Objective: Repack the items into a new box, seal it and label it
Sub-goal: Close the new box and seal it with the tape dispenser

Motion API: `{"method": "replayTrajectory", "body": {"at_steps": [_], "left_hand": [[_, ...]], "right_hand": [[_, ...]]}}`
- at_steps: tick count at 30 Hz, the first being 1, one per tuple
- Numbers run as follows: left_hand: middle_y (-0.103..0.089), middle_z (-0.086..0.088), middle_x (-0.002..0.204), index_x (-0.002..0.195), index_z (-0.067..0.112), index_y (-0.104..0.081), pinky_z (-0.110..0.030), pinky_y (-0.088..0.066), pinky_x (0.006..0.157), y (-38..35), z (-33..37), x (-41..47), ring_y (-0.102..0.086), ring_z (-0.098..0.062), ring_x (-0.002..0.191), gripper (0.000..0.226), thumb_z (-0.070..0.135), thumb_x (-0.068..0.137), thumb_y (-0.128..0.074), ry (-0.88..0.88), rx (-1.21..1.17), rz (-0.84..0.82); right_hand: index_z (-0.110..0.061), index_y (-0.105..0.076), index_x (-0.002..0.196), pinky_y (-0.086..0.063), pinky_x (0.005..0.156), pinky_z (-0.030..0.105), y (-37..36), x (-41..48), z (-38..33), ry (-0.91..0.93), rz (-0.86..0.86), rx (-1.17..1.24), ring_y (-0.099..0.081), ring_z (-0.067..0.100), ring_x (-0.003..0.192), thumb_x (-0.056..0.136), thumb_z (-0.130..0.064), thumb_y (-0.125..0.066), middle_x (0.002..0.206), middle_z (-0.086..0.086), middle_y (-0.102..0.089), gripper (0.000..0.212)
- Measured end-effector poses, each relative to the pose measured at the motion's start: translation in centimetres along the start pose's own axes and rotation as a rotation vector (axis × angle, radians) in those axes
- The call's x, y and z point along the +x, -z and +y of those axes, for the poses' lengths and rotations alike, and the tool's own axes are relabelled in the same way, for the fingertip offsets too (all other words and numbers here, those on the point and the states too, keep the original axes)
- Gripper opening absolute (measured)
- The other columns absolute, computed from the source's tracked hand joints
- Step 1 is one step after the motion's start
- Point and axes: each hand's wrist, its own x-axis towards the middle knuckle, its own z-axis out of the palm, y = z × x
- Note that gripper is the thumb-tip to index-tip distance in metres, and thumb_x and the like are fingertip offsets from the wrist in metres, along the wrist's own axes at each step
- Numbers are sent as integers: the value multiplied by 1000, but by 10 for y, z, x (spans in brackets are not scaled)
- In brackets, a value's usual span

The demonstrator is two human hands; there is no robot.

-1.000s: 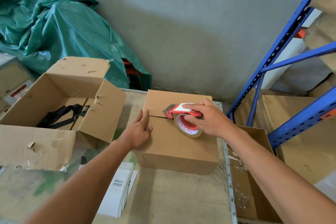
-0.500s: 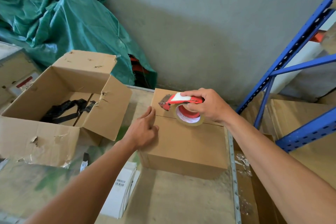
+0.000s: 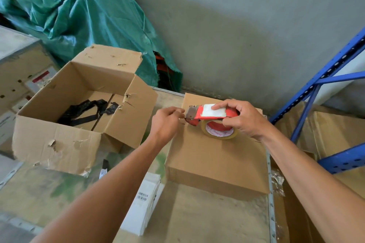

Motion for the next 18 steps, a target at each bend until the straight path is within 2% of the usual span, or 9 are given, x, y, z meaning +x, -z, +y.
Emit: {"method": "replayTrajectory", "body": {"at_steps": [2,4,7,9,11,13,16,18], "left_hand": [[-76,-12,105,122,8,-69,-37,-60,80,-3,5,9,-70,-23,89,34,20,107,-41,214,-303,-119],[-75,-16,104,122,7,-65,-42,-62,81,-3,9,15,-74,-28,92,33,17,108,-37,409,-516,-239],[-75,-18,108,130,6,-60,-44,-61,87,0,9,18,-74,-31,100,34,17,108,-37,531,-634,-418],[-73,-19,114,131,2,-60,-44,-60,91,3,9,18,-71,-34,108,36,17,108,-36,568,-675,-518],[-73,-20,115,132,0,-60,-42,-61,88,3,8,19,-73,-33,104,36,12,108,-36,597,-715,-528],[-74,-19,111,131,0,-61,-37,-64,79,2,6,22,-76,-27,93,33,6,107,-40,610,-743,-467],[-77,-15,101,120,1,-68,-28,-63,73,-2,3,25,-76,-16,80,27,0,104,-47,586,-703,-418],[-77,-13,100,112,1,-71,-25,-63,73,-3,2,25,-75,-15,82,23,-2,102,-50,547,-653,-404]], "right_hand": [[-33,-78,98,-42,66,24,-1,2,-2,9,1,-12,-53,10,77,62,-18,-66,103,1,-65,41],[-34,-78,98,-42,64,21,0,1,-1,3,1,-2,-54,9,75,62,-18,-66,105,2,-66,41],[-37,-78,98,-44,67,25,3,-2,0,-6,-9,10,-56,12,81,63,-18,-66,109,2,-66,41],[-38,-78,98,-45,67,22,5,-1,0,-7,-19,13,-57,13,84,64,-19,-66,109,0,-65,41],[-37,-78,99,-46,66,21,6,0,0,-7,-26,4,-57,13,84,64,-19,-66,108,1,-65,41],[-36,-78,99,-44,64,21,7,2,-1,-3,-29,0,-56,12,80,64,-19,-66,104,3,-65,40],[-35,-77,100,-44,66,24,9,4,-1,-2,-31,-6,-55,13,80,64,-21,-66,102,1,-64,40],[-36,-77,101,-44,68,28,11,5,0,1,-38,-17,-55,16,81,65,-21,-67,105,6,-65,40]]}}
